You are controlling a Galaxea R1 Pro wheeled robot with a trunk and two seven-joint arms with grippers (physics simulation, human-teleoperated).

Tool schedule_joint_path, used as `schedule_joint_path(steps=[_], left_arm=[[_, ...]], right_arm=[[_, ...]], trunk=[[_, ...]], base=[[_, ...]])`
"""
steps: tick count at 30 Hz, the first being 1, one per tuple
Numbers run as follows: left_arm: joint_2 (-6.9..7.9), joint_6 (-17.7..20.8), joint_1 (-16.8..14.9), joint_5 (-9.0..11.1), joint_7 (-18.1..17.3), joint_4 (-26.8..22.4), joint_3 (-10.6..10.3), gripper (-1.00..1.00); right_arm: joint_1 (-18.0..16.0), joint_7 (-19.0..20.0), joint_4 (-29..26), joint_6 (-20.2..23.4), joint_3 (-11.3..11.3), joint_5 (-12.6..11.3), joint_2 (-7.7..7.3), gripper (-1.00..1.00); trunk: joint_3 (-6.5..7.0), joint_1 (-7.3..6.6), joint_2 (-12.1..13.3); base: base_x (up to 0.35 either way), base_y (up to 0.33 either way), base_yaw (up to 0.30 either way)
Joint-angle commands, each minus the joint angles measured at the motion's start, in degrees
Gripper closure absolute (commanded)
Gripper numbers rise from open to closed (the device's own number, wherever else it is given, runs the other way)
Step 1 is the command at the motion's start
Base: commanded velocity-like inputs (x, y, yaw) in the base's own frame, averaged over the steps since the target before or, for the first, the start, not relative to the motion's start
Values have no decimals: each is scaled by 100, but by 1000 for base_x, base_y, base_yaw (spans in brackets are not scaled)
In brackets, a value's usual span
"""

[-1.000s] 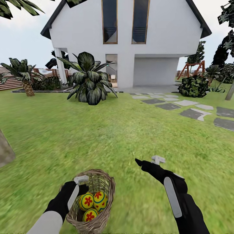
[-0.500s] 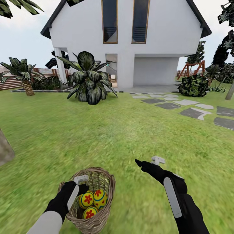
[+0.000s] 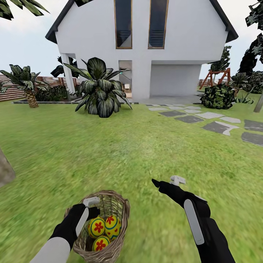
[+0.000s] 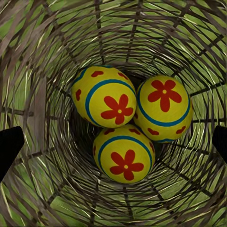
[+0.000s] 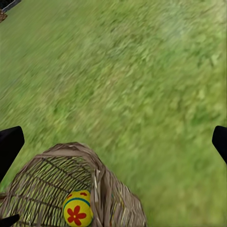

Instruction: Take the three Easter eggs out of the wicker basket on the lawn in the garden, then place them on the lawn next to a single tree (choose any tree) so that all three eggs are next to the same tree and none are left in the basket.

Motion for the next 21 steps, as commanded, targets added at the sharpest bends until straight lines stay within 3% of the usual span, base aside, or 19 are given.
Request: schedule_joint_path(steps=[1, 21], left_arm=[[-6, 28, -2, 34, 31, -9, 18, -100], [-6, 33, -5, 27, 29, -9, 18, -100]], right_arm=[[-4, 37, -5, 33, -18, 11, 6, -100], [-4, 37, -5, 26, -9, 11, 6, -100]], trunk=[[-6, -1, -3], [-6, -1, -3]], base=[[51, 6, 0], [99, 27, 0]])
